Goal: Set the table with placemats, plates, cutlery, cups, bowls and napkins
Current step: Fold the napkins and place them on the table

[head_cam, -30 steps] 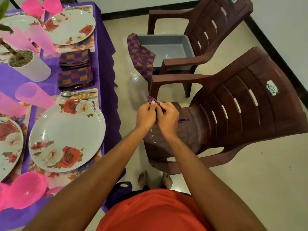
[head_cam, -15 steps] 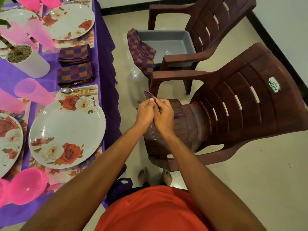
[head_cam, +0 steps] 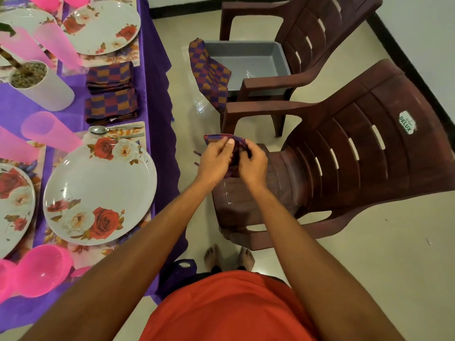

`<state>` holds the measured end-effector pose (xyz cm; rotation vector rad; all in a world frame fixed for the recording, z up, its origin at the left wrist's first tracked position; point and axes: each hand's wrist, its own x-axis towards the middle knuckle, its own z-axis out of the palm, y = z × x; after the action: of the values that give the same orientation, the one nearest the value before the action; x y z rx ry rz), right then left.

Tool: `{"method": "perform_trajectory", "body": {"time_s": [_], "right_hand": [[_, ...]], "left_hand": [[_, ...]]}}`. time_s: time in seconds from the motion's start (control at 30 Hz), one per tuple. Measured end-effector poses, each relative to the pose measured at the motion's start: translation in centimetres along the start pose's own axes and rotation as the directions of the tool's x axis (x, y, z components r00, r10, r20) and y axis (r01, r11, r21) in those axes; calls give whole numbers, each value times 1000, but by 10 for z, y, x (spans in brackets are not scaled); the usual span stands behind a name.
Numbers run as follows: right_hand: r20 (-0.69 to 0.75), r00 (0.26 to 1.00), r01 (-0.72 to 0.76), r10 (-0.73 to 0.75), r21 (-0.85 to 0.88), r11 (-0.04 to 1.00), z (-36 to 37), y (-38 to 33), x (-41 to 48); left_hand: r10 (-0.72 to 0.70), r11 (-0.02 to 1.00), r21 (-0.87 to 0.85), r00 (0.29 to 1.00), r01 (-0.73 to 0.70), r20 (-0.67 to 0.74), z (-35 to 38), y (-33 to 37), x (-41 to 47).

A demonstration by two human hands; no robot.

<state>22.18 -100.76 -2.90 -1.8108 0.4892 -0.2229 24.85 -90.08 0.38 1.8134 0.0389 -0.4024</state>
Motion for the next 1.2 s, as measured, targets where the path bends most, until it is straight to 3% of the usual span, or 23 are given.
{"method": "perform_trajectory", "body": {"time_s": [0.1,0.17,0.3,0.4,0.5,0.57,0.7,0.87,0.97,1.07,1.13,1.2], "right_hand": [[171,982,-96,76,112,989,-20,-5,21],[289,953,-150,96,172,974,-36,-11,32],[391,919,-150,60,204,967,-59,-20,52],[391,919,-136,46,208,969,-69,-23,63],[308,951,-40,11,89,995,-75,-23,68],[255,967,-38,28,35,999,-76,-20,69],[258,951,-196,167,90,976,-74,-6,62],[330,937,-111,114,-27,993,-71,19,53],[147,980,-110,131,-143,984,-71,29,48],[-161,976,-166,148,-105,980,-68,22,43],[-269,963,-53,24,-100,994,-60,9,37],[-225,955,153,-192,-182,971,-49,-6,28]], "left_hand": [[7,991,130,979,20,-203,-21,3,11],[30,974,225,969,27,-245,-36,2,18],[-24,991,130,1000,21,18,-48,5,20],[36,984,171,994,-52,99,-47,11,21],[53,975,206,990,-79,131,-39,15,21],[40,988,140,991,-58,131,-32,18,20],[-32,999,35,989,27,147,-20,29,19],[-97,995,-12,992,99,81,-24,31,19],[-135,974,-175,990,140,40,-32,31,19],[-72,991,-116,997,73,14,-37,28,20],[-7,1000,17,1000,7,-14,-34,25,21],[35,997,67,997,-31,-64,-30,24,19]]}}
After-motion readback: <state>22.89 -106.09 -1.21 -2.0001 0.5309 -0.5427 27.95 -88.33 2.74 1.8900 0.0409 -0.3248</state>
